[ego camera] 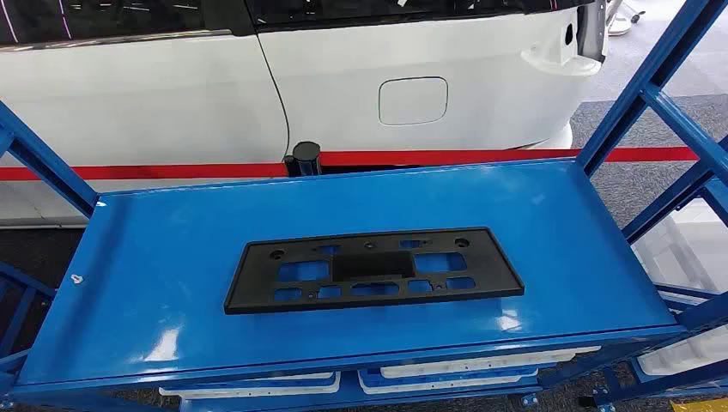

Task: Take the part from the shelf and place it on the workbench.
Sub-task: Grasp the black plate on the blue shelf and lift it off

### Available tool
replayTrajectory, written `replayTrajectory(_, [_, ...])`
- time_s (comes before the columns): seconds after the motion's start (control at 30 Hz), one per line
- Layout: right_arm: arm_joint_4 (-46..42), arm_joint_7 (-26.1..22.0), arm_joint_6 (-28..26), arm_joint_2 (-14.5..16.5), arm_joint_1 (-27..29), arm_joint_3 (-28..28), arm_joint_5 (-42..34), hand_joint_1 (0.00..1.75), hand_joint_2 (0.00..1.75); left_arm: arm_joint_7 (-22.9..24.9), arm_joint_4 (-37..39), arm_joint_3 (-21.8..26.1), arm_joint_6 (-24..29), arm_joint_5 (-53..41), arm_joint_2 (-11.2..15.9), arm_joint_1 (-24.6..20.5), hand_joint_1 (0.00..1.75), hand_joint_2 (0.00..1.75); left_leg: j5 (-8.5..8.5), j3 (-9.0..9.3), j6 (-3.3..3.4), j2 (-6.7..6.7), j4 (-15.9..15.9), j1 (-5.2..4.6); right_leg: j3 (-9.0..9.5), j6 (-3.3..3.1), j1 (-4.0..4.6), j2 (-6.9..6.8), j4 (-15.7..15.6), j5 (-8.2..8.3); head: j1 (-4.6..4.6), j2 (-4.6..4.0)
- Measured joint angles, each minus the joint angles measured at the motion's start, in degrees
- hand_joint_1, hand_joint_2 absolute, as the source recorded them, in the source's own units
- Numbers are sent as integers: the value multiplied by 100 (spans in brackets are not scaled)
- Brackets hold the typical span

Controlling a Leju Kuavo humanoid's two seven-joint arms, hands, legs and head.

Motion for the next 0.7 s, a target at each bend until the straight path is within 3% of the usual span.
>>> replayTrajectory(0.2, [-338,-392,-266,-1,45,382,255,0,175,-11,1,10,11,1,-12,5,0,0,0,-4,0,3,0,-1,2,0,-1,1,0,0,2,0])
replayTrajectory(0.43, [-965,-1170,-639,2,136,1050,1158,0,175,-39,1,10,13,-15,-41,7,0,0,0,-2,0,2,0,-1,2,0,0,1,0,0,2,0])
replayTrajectory(0.7, [-1550,-1255,-762,-24,298,1694,2571,0,175,-99,1,15,142,-44,-62,8,0,0,0,-1,0,2,0,-1,2,0,0,1,0,0,2,0])
